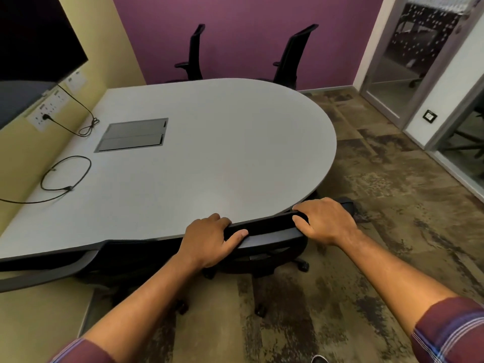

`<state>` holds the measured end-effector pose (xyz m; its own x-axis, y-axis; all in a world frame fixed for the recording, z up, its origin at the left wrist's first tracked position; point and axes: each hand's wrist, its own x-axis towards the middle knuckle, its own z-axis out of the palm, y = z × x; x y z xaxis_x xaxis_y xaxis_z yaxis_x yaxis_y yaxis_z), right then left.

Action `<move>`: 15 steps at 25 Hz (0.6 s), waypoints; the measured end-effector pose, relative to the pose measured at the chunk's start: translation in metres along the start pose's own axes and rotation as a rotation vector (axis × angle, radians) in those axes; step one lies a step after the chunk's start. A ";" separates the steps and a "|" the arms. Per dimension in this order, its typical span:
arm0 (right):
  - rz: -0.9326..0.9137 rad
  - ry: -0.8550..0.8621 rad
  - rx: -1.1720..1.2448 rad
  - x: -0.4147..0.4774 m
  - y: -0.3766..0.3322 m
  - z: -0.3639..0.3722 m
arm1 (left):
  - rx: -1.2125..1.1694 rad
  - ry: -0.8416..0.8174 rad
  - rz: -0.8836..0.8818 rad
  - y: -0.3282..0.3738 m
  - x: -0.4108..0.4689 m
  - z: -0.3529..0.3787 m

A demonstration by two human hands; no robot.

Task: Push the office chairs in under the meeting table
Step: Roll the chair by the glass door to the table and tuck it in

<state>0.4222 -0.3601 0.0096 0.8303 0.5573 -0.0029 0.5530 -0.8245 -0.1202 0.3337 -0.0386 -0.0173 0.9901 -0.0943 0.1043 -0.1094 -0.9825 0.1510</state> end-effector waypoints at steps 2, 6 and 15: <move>-0.009 -0.007 -0.015 0.010 0.010 -0.003 | -0.008 0.005 -0.007 0.005 0.005 -0.002; -0.040 -0.019 -0.038 0.029 0.033 -0.005 | -0.001 -0.010 -0.054 0.017 0.024 -0.002; -0.075 -0.032 -0.065 0.075 0.067 -0.006 | 0.004 -0.026 -0.150 0.037 0.054 0.003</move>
<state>0.5227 -0.3742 0.0077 0.7842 0.6199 -0.0280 0.6179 -0.7842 -0.0567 0.3837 -0.0801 -0.0091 0.9972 0.0498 0.0555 0.0404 -0.9865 0.1588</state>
